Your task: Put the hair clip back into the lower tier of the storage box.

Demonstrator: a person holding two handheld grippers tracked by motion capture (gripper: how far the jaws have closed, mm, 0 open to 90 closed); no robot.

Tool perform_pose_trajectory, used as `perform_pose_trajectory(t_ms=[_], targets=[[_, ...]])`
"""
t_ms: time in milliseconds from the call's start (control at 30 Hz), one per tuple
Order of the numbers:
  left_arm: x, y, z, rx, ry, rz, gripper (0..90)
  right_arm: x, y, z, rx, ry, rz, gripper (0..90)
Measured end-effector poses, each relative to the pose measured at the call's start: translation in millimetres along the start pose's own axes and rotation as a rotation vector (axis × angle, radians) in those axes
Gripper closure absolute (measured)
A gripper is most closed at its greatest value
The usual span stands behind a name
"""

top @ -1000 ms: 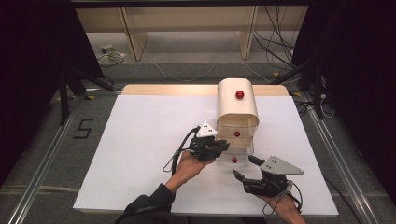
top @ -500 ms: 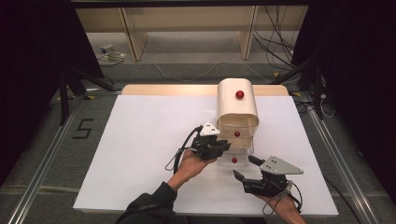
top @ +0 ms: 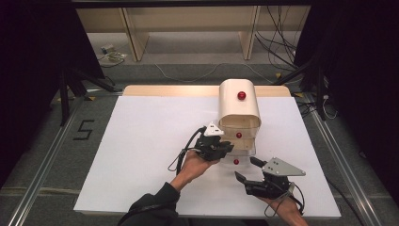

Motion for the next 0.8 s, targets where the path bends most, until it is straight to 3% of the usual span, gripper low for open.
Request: perform_pose_trajectory(t_ms=[267,467,800], targets=[[3.3,1.4,1.0,-0.003,0.000,0.009,71.1,-0.3,0.0,0.1,0.000,0.002,0.000,26.9],[6.5,11.2,4.2,-0.010,-0.005,0.014,63.2,-0.1,0.2,0.6,-0.005,-0.001,0.002,26.9],[-4.1,34.7,14.1,0.024,0.031,-0.023,51.0,-0.6,-1.0,0.3,0.001,0.002,0.000,26.9]])
Point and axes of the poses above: each handheld gripper's, and its own axes: y roughly backward along the jaws, z roughly out of its underside, x roughly to its right, the point moved 4 cm from there along -y, roughly forward along the jaws, and after that the axes turned 9 degrees about -x, right-handed, at the moved point
